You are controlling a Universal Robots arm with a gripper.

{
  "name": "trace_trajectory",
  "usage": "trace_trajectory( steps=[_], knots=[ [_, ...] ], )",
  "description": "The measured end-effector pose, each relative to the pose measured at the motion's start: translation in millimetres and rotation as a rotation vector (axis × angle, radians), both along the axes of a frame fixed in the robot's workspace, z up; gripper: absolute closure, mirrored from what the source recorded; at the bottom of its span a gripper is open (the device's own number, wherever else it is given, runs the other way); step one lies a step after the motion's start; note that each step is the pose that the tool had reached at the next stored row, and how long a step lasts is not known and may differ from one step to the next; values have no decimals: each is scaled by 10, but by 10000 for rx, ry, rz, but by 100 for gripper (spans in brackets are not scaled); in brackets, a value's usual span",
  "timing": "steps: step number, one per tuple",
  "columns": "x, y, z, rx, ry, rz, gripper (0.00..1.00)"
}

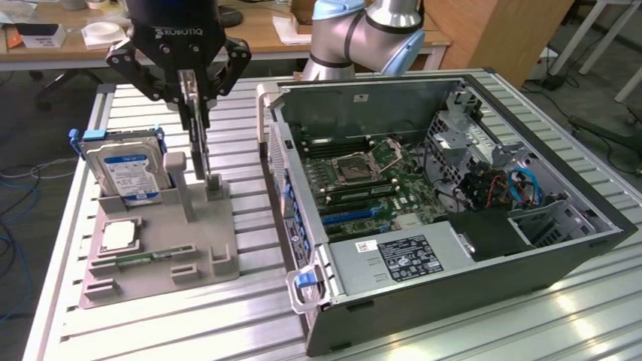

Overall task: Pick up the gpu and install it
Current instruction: 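Pick up the gpu and move the gpu toward the slot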

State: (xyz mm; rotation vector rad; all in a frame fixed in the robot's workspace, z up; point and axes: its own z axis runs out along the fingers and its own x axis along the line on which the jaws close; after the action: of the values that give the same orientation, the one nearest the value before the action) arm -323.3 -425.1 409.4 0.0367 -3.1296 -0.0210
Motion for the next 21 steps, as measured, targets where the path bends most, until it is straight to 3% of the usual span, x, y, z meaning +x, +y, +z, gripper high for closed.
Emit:
trace_trajectory(
  steps=[6,13,21],
  knots=[
    [0,0,57,2,0,1,74],
    [1,0,58,60,-1,1,74],
    [53,0,58,61,0,1,74]
  ],
)
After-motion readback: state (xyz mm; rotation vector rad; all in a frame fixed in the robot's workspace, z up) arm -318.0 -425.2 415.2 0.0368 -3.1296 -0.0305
